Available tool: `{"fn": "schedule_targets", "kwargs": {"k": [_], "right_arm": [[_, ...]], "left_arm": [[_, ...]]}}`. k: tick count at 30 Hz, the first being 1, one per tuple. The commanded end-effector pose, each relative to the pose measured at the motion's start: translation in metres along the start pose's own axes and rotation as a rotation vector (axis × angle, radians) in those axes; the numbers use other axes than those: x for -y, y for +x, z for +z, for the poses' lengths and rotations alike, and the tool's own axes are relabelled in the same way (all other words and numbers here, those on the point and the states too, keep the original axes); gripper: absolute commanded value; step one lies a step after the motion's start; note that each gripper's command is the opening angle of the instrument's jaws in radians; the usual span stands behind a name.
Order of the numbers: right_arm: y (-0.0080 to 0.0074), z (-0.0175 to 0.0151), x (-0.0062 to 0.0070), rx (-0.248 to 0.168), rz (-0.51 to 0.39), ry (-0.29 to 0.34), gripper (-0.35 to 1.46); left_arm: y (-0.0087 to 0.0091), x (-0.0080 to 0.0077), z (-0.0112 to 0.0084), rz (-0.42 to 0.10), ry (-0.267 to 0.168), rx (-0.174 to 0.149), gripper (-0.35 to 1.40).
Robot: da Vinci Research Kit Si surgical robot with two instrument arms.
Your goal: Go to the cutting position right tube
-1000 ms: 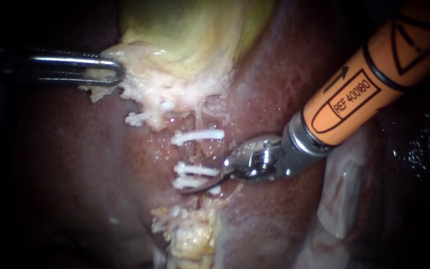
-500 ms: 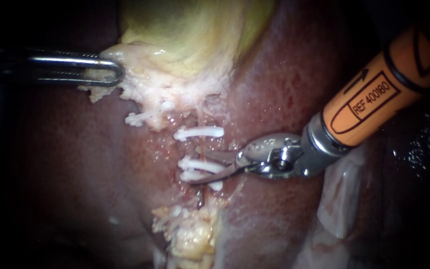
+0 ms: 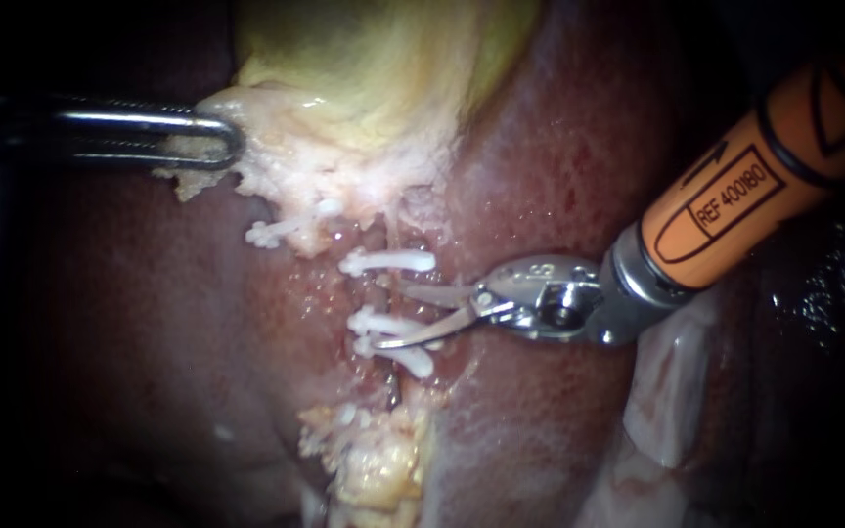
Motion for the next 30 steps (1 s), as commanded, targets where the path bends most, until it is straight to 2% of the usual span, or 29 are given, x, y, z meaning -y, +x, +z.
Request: {"fn": "schedule_targets", "kwargs": {"k": [1,7,21,26,30], "right_arm": [[0.0001,0.0003,-0.0001,-0.003,0.001,0.005,1.40],[0.0007,0.0021,-0.0003,-0.022,-0.006,0.030,1.36],[0.0022,0.0045,-0.0005,-0.075,0.003,0.032,1.35],[0.0026,0.0045,0.0003,-0.079,0.005,0.035,1.36],[0.0034,0.0040,0.0016,-0.085,0.008,0.045,1.36]], "left_arm": [[0.0000,0.0000,0.0000,0.000,0.000,0.000,-0.35],[0.0000,0.0000,0.0001,0.000,-0.002,0.001,-0.35],[0.0001,-0.0001,0.0002,-0.001,-0.002,0.001,-0.35],[0.0001,-0.0001,0.0002,-0.001,-0.002,0.001,-0.35],[0.0000,-0.0001,0.0001,0.000,-0.002,0.001,-0.35]]}}
